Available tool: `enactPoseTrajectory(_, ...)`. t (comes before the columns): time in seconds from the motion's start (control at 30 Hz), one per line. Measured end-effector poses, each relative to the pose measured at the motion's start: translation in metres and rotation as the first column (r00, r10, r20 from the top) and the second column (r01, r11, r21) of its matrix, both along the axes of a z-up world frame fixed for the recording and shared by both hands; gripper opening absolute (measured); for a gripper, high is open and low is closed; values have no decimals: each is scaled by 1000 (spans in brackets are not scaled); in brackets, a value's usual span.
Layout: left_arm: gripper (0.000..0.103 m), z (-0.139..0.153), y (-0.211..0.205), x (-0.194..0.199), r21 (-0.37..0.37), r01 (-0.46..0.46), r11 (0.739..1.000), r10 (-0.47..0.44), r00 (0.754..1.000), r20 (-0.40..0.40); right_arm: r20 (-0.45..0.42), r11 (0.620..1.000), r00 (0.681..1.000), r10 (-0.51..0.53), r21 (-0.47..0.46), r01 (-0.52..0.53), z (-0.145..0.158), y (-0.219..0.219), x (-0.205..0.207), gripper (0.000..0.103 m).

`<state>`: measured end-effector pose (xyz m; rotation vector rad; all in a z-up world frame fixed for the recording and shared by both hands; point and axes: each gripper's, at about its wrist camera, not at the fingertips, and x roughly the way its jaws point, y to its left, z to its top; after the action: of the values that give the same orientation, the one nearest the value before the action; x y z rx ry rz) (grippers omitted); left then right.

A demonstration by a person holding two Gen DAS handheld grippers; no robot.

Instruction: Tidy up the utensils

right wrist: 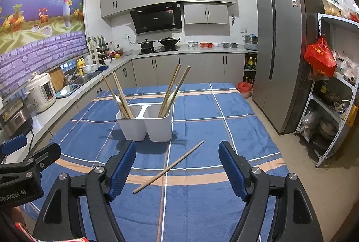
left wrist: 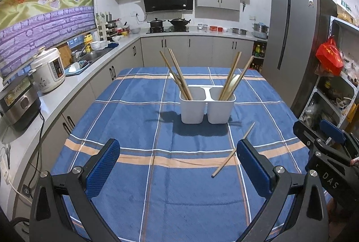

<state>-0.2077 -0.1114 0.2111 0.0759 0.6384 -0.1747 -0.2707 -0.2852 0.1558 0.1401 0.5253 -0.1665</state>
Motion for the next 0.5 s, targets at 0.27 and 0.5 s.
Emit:
enactPoseTrajectory(0.27, 103, -7, 10, 4, -24, -24, 999, 23, 999, -23, -9, 1000, 1000, 20, -12, -21, -3, 7, 8, 80)
enactPoseTrajectory(0.5, 103, -14, 12, 11, -33, -33, 999, 31, 998, -48, -27, 999, 999, 35, -20, -36, -8, 10, 17, 80)
